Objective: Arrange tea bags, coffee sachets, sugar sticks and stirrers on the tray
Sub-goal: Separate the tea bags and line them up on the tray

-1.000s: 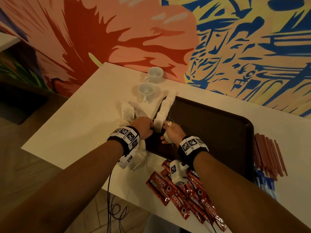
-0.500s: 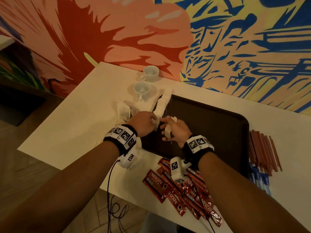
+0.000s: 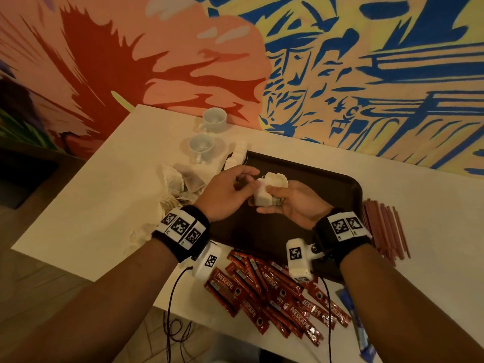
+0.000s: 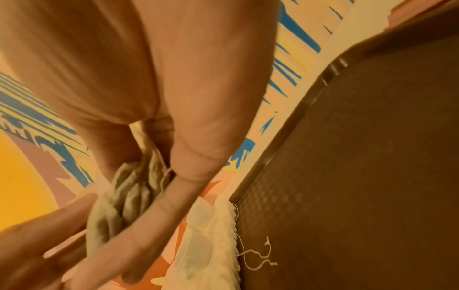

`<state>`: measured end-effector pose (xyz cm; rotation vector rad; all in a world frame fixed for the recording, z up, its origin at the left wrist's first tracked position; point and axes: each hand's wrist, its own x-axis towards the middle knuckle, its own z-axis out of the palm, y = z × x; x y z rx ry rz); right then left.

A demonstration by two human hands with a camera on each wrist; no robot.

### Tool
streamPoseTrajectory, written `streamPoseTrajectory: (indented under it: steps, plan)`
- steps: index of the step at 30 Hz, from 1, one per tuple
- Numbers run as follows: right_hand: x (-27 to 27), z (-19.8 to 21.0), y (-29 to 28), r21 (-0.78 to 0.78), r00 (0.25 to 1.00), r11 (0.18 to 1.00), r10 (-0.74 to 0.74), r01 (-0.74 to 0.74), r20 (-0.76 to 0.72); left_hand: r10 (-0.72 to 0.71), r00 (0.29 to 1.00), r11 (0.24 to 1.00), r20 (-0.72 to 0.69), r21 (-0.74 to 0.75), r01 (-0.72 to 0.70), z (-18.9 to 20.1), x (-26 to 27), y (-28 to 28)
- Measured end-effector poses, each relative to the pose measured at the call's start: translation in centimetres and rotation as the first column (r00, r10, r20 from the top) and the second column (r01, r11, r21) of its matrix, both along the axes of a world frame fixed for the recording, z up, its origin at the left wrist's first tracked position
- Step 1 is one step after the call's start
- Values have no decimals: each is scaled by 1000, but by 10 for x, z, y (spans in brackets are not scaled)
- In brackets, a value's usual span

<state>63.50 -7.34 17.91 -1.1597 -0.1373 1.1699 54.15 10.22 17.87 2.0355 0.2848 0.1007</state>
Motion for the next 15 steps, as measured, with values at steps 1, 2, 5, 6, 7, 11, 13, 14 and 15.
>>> streamPoseTrajectory:
  steps: [1,2,5,6,7,11,13,14,15]
  plan:
    - [2,4,-3,-5,999,1000,-2,2,35,-5,1000,1000,1,-11,5,4,2,-2]
    - [3,7,-5,-12,997,1000,-9,10,74,-15,1000,1000,1,-19,15,8,4,-5]
    - [6,15,-10,-25,987,997,-64,69,150,-39,999,999,6,-30,39,22,8,-10]
    - [7,18,-12,-26,984,996,-82,87,159,-39,999,998,11,-39,40,25,9,-11]
    - [8,21,-13,-28,982,995,-93,99,166,-37,999,998,15,-42,37,28,10,-12]
    - [12,31,-17,-45,973,993,-101,113,208,-2,1000,996,10,-91,3,36,9,-16]
    - [17,35,-21,-54,967,991,-107,123,233,20,1000,992,-3,-123,-21,40,8,-19]
    - [19,37,-22,-63,962,990,-105,124,252,33,999,990,-6,-137,-34,42,7,-20]
    - [23,39,-25,-73,957,990,-100,124,274,45,999,987,-5,-151,-46,44,7,-21]
